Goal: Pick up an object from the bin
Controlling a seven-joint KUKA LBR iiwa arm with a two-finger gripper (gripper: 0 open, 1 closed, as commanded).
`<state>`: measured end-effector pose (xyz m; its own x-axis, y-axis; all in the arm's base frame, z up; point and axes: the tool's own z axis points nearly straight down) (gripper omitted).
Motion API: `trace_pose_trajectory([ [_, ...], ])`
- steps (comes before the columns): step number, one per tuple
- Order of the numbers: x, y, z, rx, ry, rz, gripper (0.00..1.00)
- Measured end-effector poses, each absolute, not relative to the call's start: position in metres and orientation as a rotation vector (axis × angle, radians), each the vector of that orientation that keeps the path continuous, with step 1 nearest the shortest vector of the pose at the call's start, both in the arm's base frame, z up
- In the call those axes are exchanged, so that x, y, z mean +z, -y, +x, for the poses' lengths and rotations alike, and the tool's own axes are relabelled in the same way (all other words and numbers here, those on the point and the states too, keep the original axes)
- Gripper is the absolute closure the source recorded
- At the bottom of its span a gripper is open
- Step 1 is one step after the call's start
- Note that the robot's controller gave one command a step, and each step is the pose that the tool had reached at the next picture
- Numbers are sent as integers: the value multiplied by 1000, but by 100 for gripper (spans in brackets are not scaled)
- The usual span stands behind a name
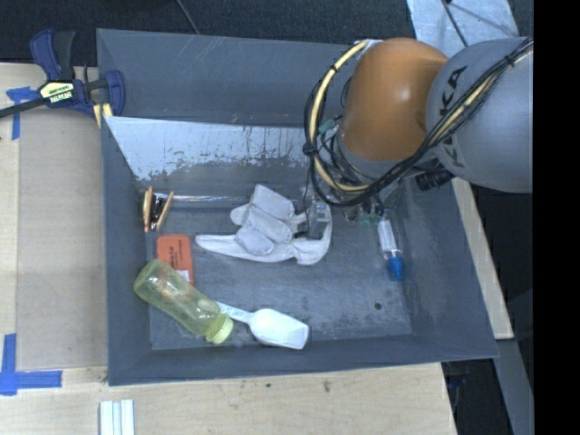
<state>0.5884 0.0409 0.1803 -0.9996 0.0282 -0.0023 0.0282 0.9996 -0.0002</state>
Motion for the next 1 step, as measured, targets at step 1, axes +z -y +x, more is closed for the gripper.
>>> trace_pose_trajectory([
  [1,181,-41,588,0,-3139,44,100],
])
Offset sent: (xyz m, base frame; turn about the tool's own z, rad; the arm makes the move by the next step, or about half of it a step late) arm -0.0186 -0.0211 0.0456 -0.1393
